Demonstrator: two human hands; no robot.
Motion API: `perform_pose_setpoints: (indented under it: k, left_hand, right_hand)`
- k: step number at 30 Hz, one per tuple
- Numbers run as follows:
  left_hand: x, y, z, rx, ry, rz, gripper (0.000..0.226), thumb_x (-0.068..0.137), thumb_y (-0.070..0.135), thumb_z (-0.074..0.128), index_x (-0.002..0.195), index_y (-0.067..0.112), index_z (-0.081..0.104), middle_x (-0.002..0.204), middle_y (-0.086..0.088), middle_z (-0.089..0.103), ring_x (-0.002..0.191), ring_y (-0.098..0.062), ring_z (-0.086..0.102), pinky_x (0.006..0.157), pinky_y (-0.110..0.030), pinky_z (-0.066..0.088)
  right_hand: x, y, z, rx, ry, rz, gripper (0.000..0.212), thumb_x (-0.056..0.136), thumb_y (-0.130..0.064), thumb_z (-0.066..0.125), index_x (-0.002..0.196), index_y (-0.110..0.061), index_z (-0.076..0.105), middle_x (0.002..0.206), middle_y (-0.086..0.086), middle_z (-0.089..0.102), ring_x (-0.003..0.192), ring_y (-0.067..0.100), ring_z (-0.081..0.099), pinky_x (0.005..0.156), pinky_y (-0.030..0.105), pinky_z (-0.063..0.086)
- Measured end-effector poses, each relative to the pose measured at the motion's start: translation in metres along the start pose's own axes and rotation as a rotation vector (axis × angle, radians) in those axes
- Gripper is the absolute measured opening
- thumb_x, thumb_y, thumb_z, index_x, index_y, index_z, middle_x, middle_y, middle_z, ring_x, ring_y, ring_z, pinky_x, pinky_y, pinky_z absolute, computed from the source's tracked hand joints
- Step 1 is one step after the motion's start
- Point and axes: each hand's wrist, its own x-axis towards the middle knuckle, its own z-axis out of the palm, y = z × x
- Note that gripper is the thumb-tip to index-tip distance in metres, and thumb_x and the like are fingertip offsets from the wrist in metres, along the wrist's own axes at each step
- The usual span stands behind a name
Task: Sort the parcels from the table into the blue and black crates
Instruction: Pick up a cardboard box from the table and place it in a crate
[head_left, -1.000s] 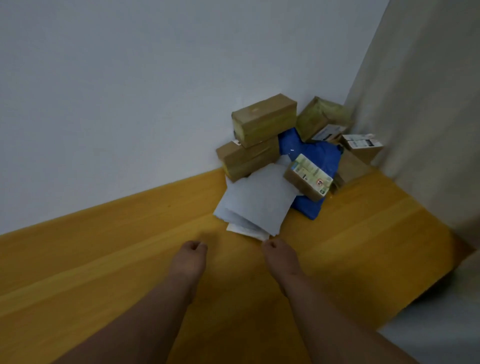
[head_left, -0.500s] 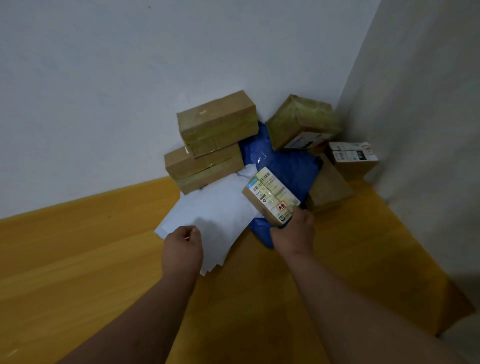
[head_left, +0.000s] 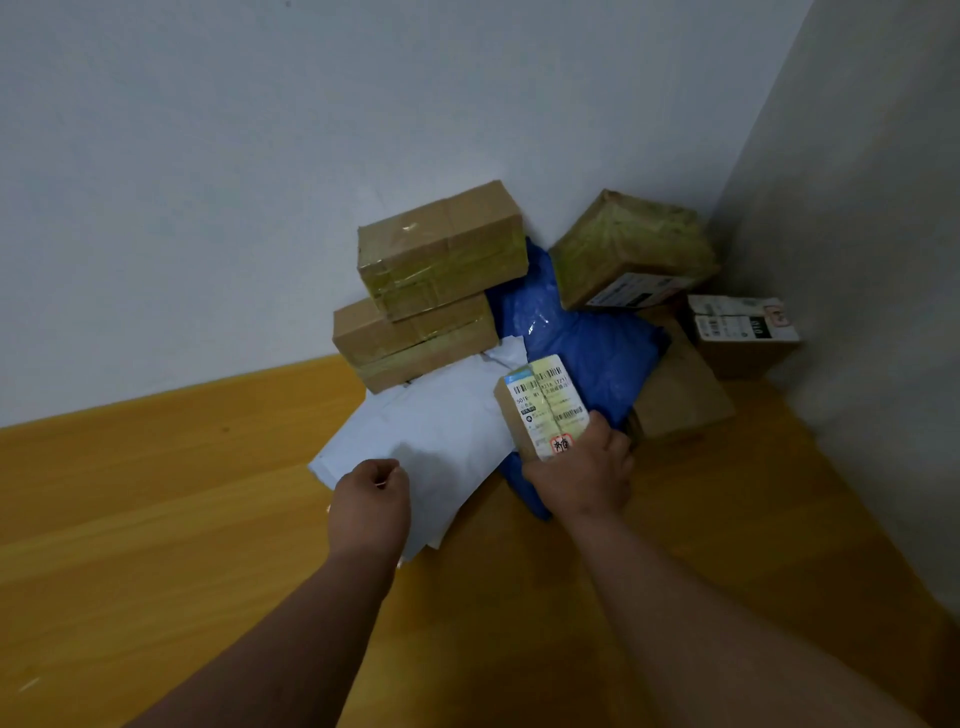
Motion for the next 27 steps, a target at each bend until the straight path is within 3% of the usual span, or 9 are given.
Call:
perform_pose_setpoints:
  k: [4, 8, 10, 12, 15, 18, 22, 27]
  left_hand:
    - [-0.007, 0.012, -0.001, -0.068, -0.072, 0.000, 0.031, 0.097, 0.033, 0.052, 0.123, 0.020, 0.060, 0.101, 0.008, 0.055, 0.085, -0.011, 0.052, 0.079, -0.032, 0.043]
    - [-0.015, 0.024, -0.008, -0.180, -0.264, -0.038, 0.047, 0.093, 0.047, 0.056, 0.135, 0.026, 0.050, 0.125, 0.001, 0.058, 0.111, -0.022, 0.056, 0.098, -0.043, 0.048]
    - [-0.022, 0.029, -0.020, -0.323, -0.403, -0.075, 0.053, 0.088, 0.050, 0.062, 0.136, 0.035, 0.045, 0.121, 0.008, 0.063, 0.108, -0.017, 0.060, 0.092, -0.040, 0.051]
    - [-0.025, 0.027, -0.036, -0.467, -0.480, -0.098, 0.050, 0.086, 0.045, 0.067, 0.130, 0.044, 0.044, 0.103, 0.012, 0.073, 0.094, -0.012, 0.069, 0.084, -0.034, 0.053]
    - [-0.021, 0.005, -0.071, -0.587, -0.432, -0.111, 0.053, 0.090, 0.023, 0.067, 0.133, 0.043, 0.043, 0.097, 0.008, 0.075, 0.089, -0.011, 0.072, 0.080, -0.033, 0.053]
    - [-0.018, -0.026, -0.120, -0.666, -0.404, -0.136, 0.054, 0.093, 0.014, 0.061, 0.137, 0.039, 0.044, 0.099, 0.006, 0.075, 0.092, -0.014, 0.070, 0.077, -0.033, 0.050]
    - [-0.021, -0.074, -0.193, -0.657, -0.417, -0.114, 0.052, 0.094, 0.016, 0.060, 0.139, 0.037, 0.045, 0.099, 0.004, 0.075, 0.097, -0.017, 0.067, 0.079, -0.035, 0.048]
    - [-0.026, -0.142, -0.289, -0.649, -0.386, -0.103, 0.048, 0.096, 0.022, 0.058, 0.139, 0.039, 0.044, 0.100, 0.006, 0.075, 0.101, -0.014, 0.066, 0.080, -0.033, 0.049]
  right_hand:
    - [-0.021, -0.005, 0.002, 0.189, 0.015, -0.016, 0.101, 0.057, -0.043, 0.082, 0.139, -0.017, 0.030, 0.128, 0.008, 0.038, 0.118, 0.028, 0.038, 0.095, 0.043, 0.044]
    - [-0.049, -0.025, 0.004, 0.267, -0.027, -0.133, 0.111, 0.056, -0.048, 0.083, 0.146, -0.017, 0.024, 0.130, 0.005, 0.034, 0.121, 0.025, 0.035, 0.099, 0.042, 0.043]
    - [-0.069, -0.041, 0.008, 0.266, -0.077, -0.212, 0.112, 0.057, -0.055, 0.080, 0.146, -0.019, 0.024, 0.131, 0.003, 0.033, 0.122, 0.022, 0.034, 0.100, 0.039, 0.042]
    - [-0.090, -0.057, 0.012, 0.273, -0.131, -0.275, 0.102, 0.056, -0.058, 0.075, 0.142, -0.025, 0.030, 0.127, -0.001, 0.033, 0.120, 0.019, 0.035, 0.097, 0.036, 0.044]
    - [-0.122, -0.078, 0.019, 0.323, -0.226, -0.344, 0.085, 0.051, -0.058, 0.068, 0.129, -0.041, 0.038, 0.115, -0.011, 0.035, 0.110, 0.008, 0.041, 0.090, 0.029, 0.048]
    - [-0.159, -0.098, 0.031, 0.429, -0.358, -0.382, 0.057, 0.070, -0.043, 0.070, 0.116, -0.055, 0.040, 0.117, -0.018, 0.044, 0.103, -0.001, 0.051, 0.080, 0.017, 0.046]
    - [-0.217, -0.126, 0.057, 0.535, -0.482, -0.247, 0.023, 0.097, -0.027, 0.053, 0.116, -0.040, 0.046, 0.114, -0.008, 0.064, 0.089, -0.001, 0.062, 0.065, 0.016, 0.047]
    - [-0.308, -0.167, 0.108, 0.562, -0.567, -0.217, 0.019, 0.102, -0.027, 0.044, 0.120, -0.032, 0.042, 0.102, -0.008, 0.067, 0.086, 0.001, 0.062, 0.062, 0.020, 0.044]
